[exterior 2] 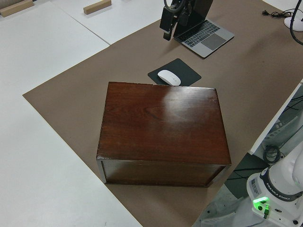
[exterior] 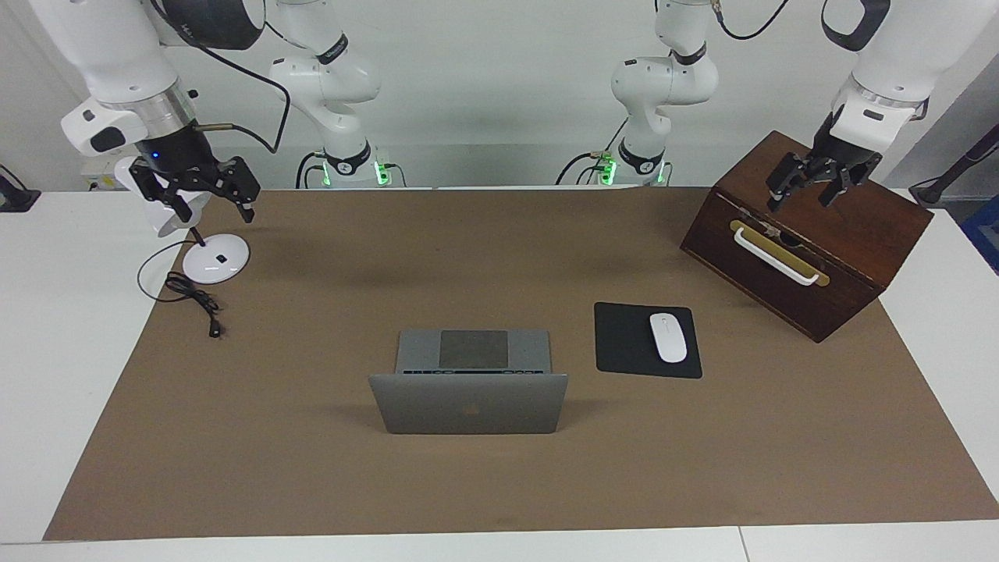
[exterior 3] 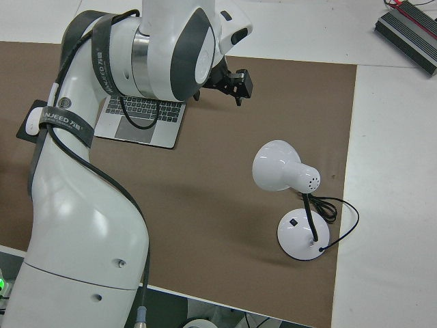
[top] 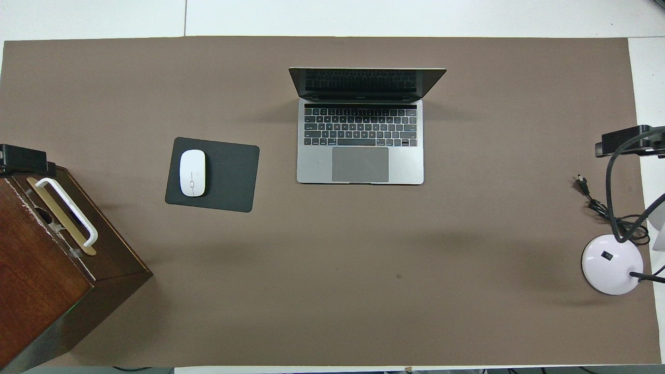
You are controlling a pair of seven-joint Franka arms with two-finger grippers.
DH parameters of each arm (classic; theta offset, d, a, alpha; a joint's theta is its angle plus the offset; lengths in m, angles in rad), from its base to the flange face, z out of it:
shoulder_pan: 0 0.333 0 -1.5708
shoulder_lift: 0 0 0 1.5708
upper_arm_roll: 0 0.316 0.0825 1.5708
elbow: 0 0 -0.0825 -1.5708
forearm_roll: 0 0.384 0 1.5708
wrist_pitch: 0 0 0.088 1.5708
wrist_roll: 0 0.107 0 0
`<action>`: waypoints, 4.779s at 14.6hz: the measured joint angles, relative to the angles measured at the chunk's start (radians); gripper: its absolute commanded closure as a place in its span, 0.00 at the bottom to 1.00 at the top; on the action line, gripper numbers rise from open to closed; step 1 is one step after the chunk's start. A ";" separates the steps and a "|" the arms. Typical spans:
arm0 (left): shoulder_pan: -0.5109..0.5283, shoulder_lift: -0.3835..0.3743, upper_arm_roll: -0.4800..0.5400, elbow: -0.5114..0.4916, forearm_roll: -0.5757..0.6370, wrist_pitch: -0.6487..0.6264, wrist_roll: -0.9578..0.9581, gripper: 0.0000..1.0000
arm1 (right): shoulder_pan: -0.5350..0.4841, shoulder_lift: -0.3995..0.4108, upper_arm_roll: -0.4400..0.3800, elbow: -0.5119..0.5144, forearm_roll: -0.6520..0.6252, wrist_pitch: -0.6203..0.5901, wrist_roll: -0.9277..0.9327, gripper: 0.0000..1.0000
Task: Close laptop with both arms
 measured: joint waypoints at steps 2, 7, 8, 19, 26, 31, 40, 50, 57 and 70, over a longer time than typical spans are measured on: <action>0.000 0.000 0.000 0.000 0.000 0.000 0.001 0.00 | 0.000 0.000 0.000 0.000 0.000 0.000 0.000 0.00; 0.001 -0.001 0.002 0.000 0.000 0.000 0.002 0.00 | 0.000 0.000 0.000 0.000 0.000 0.002 0.000 0.00; 0.001 -0.001 0.002 0.000 0.000 0.000 0.002 0.00 | 0.000 0.000 0.000 0.000 0.000 0.006 0.000 0.00; 0.002 -0.001 0.002 -0.001 0.000 0.000 0.002 0.00 | 0.000 0.004 0.001 -0.002 0.000 0.130 -0.019 0.00; 0.002 -0.001 0.008 -0.003 0.000 -0.005 0.002 0.00 | 0.000 0.016 0.000 -0.005 -0.002 0.202 -0.069 0.00; 0.002 -0.001 0.008 -0.004 0.000 -0.005 0.001 0.89 | 0.000 0.026 0.000 -0.007 -0.003 0.276 -0.104 0.28; 0.001 0.002 -0.006 -0.004 0.000 0.110 -0.182 1.00 | 0.001 0.113 0.039 -0.002 -0.003 0.634 -0.117 1.00; -0.063 0.009 -0.019 -0.046 -0.064 0.299 -0.195 1.00 | 0.036 0.334 0.192 0.171 -0.100 0.860 0.181 1.00; -0.247 -0.029 -0.024 -0.326 -0.064 0.690 -0.111 1.00 | 0.078 0.560 0.269 0.422 -0.297 0.881 0.455 1.00; -0.539 0.116 -0.025 -0.755 -0.064 1.510 -0.074 1.00 | 0.293 0.622 0.245 0.501 -0.338 0.771 0.653 1.00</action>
